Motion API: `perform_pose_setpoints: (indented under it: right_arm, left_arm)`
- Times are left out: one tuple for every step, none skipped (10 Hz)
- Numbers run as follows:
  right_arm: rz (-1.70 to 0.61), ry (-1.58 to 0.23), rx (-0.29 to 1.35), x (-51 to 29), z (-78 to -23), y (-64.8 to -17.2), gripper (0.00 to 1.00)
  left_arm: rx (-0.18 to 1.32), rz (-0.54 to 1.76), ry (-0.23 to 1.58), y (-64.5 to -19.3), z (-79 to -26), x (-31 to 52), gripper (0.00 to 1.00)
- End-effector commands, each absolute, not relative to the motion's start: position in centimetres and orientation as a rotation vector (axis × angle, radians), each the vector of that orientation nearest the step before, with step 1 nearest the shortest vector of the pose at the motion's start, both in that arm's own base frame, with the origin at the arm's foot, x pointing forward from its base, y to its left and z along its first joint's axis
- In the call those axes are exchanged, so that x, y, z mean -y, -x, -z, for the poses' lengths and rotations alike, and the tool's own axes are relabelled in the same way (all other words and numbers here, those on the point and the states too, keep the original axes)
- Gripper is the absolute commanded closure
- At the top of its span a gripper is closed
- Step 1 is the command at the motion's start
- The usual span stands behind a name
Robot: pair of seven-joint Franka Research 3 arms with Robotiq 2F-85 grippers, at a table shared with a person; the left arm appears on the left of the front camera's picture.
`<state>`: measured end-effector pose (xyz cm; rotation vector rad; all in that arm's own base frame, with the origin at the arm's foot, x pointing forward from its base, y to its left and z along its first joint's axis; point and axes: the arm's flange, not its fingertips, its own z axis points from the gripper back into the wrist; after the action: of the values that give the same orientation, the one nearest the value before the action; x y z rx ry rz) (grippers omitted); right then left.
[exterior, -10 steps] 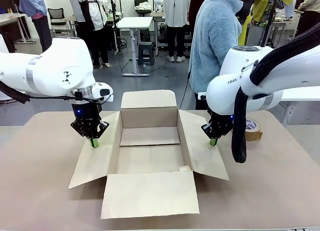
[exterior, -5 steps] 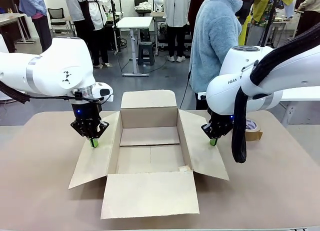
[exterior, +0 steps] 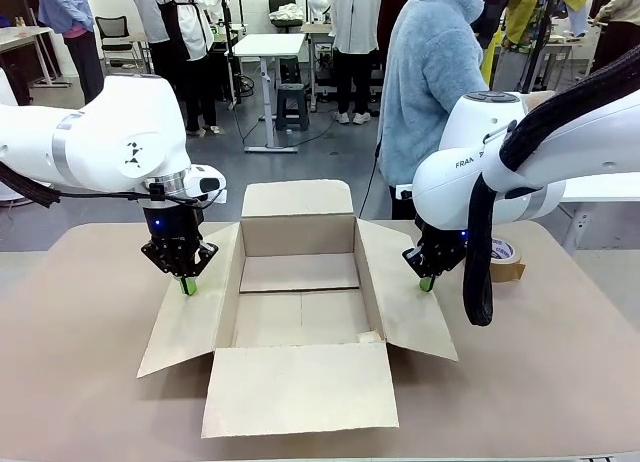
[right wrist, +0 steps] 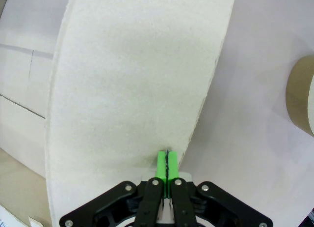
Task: Wrap the clocks to prevent damage.
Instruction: Once the human has placed the objects inside and stepped back, release both hands from the side flaps of the Package Box.
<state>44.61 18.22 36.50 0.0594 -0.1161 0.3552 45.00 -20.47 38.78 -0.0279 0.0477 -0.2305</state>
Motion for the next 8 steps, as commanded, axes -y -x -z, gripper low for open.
perform_pose_setpoints:
  right_arm:
    - [-0.341, -0.066, 0.114, -18.21, -36.43, -44.61, 0.99]
    - [-0.341, -0.066, 0.114, -18.21, -36.43, -44.61, 0.99]
    - [-0.341, -0.066, 0.114, -18.21, -36.43, -44.61, 0.99]
    - [-0.341, -0.066, 0.114, -18.21, -36.43, -44.61, 0.99]
    - [-0.341, -0.066, 0.114, -18.21, -36.43, -44.61, 0.99]
    - [-0.341, -0.066, 0.114, -18.21, -36.43, -44.61, 0.99]
    - [-0.341, -0.066, 0.114, -18.21, -36.43, -44.61, 0.99]
    - [-0.341, -0.066, 0.114, -18.21, -36.43, -44.61, 0.99]
  left_arm:
    - [-0.046, 0.225, 0.027, -44.87, -39.04, 20.39, 1.0]
    - [-0.046, 0.225, 0.027, -44.87, -39.04, 20.39, 1.0]
    - [-0.046, 0.225, 0.027, -44.87, -39.04, 20.39, 1.0]
    - [-0.046, 0.225, 0.027, -44.87, -39.04, 20.39, 1.0]
    - [-0.046, 0.225, 0.027, -44.87, -39.04, 20.39, 1.0]
    - [-0.046, 0.225, 0.027, -44.87, -39.04, 20.39, 1.0]
    - [-0.046, 0.225, 0.027, -44.87, -39.04, 20.39, 1.0]
    - [-0.046, 0.225, 0.027, -44.87, -39.04, 20.39, 1.0]
